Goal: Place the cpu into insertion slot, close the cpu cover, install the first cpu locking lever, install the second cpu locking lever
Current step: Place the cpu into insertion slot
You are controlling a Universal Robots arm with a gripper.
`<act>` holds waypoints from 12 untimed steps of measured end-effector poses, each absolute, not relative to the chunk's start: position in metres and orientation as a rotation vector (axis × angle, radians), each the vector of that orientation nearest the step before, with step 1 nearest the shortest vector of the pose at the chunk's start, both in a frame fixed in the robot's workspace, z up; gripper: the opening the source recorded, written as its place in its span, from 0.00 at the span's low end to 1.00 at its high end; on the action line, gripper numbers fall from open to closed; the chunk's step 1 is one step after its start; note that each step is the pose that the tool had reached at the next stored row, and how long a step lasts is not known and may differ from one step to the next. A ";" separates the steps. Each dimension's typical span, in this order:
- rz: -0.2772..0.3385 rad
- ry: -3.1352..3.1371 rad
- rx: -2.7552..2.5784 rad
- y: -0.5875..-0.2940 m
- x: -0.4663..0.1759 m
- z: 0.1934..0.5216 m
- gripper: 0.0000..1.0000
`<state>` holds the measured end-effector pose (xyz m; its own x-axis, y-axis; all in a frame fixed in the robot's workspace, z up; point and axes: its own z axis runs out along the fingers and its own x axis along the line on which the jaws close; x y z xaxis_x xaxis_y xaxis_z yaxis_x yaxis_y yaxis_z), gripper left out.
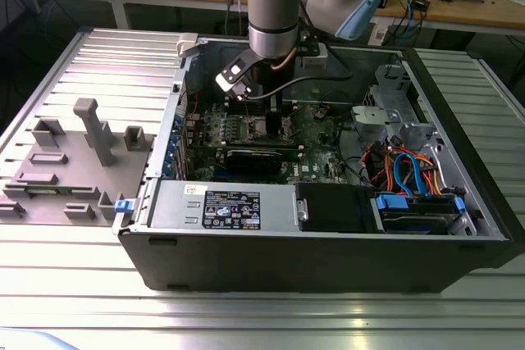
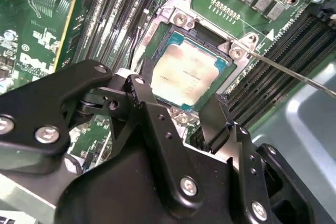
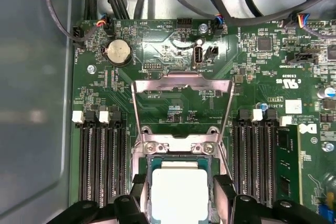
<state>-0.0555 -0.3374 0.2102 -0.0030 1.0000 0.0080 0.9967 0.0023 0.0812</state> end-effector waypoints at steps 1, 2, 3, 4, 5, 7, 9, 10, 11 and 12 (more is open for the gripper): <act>0.097 2.187 2.181 -0.337 -0.055 0.212 0.60; 0.096 2.187 2.182 -0.337 -0.055 0.214 0.60; 0.094 2.188 2.183 -0.337 -0.055 0.217 0.47; 0.092 2.189 2.184 -0.337 -0.055 0.218 0.47; 0.088 2.191 2.186 -0.337 -0.055 0.220 0.42; 0.073 2.198 2.194 -0.337 -0.053 0.222 0.29; 0.058 2.205 2.201 -0.337 -0.052 0.223 0.17; 0.052 2.208 2.203 -0.337 -0.052 0.223 0.11; 0.048 2.210 2.205 -0.337 -0.052 0.223 0.11; 0.048 2.210 2.205 -0.337 -0.052 0.223 0.11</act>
